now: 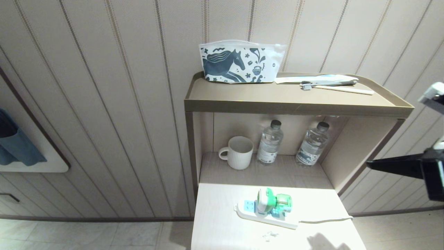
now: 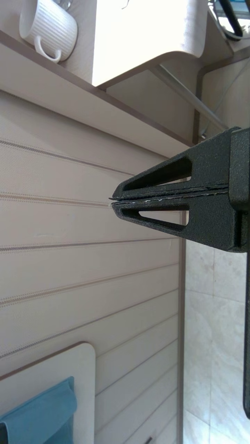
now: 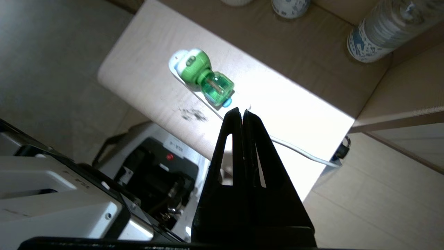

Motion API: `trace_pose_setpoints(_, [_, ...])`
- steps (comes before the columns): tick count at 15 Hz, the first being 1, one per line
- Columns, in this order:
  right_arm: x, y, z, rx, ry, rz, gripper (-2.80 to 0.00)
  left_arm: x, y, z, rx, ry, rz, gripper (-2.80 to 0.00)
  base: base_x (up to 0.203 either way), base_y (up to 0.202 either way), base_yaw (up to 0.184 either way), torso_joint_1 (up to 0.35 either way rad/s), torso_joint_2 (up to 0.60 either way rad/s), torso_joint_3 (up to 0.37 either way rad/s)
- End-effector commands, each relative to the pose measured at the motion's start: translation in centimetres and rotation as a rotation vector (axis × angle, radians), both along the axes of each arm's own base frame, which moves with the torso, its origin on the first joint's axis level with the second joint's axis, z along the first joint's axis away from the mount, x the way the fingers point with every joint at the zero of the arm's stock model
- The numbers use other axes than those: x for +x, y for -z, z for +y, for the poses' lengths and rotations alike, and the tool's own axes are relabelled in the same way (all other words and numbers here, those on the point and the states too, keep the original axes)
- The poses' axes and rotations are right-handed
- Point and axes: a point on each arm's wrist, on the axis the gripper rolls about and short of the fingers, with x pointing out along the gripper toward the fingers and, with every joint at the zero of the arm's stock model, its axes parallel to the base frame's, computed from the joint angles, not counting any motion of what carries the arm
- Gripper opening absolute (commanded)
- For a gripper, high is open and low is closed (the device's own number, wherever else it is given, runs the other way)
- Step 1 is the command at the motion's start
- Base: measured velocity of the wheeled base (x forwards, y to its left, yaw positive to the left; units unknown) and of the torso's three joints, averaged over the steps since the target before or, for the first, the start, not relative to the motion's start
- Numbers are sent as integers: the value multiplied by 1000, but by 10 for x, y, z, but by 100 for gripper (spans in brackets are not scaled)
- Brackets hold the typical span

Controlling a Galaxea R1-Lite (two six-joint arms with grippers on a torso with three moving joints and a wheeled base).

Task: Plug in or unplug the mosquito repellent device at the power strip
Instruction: Hold the socket with your left hand and unplug it with your right hand

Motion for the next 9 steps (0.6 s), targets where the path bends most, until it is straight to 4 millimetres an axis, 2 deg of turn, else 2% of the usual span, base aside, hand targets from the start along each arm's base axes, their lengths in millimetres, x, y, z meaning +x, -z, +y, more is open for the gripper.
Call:
trace_pose_setpoints(1, [30,9,17,-86,-28,72,-280,0,0,0,0,0,0,-280,0,0,0,0,0,0])
trace_pose_setpoints(6, [48,39,50,-257,-112,170,-280,0,0,0,0,-1,0,-280,0,0,0,0,0,0])
trace_pose_setpoints(9, [54,44,61,-284,-156,182,-280,0,0,0,1,0,0,-280,0,0,0,0,0,0])
